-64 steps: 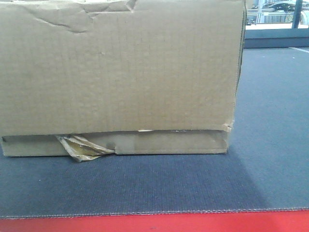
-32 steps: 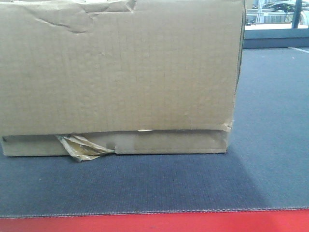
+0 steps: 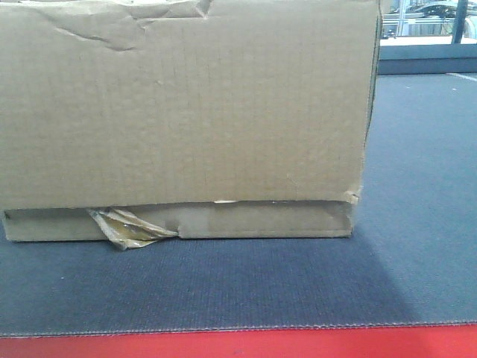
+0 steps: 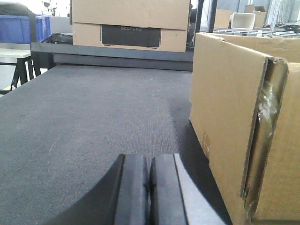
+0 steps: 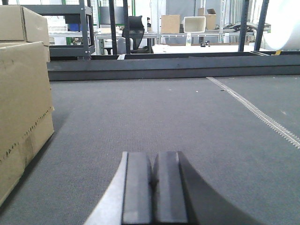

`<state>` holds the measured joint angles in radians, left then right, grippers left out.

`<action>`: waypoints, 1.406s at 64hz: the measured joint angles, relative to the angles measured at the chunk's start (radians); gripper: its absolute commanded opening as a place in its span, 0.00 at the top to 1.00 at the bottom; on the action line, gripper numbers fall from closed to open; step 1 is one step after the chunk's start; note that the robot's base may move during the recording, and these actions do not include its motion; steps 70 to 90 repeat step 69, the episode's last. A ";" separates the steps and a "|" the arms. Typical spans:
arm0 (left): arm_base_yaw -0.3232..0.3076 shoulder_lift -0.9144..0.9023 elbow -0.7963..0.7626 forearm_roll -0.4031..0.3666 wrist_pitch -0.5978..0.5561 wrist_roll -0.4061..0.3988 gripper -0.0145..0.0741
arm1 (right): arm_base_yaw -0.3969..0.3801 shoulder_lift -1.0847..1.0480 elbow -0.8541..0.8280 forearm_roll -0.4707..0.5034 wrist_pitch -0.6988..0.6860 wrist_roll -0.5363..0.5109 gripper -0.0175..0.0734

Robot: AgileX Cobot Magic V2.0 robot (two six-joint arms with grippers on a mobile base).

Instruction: Grab carton from right shelf to conveyor

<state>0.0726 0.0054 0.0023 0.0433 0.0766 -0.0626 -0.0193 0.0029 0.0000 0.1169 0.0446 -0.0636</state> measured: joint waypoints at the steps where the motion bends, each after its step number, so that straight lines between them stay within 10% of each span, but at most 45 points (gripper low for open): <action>1: 0.000 0.000 0.000 0.000 0.000 0.000 0.82 | 0.000 0.000 0.000 0.000 0.000 0.000 0.88; 90: 0.000 0.000 0.000 0.000 0.000 0.000 0.82 | 0.000 0.000 0.000 0.000 0.000 0.000 0.88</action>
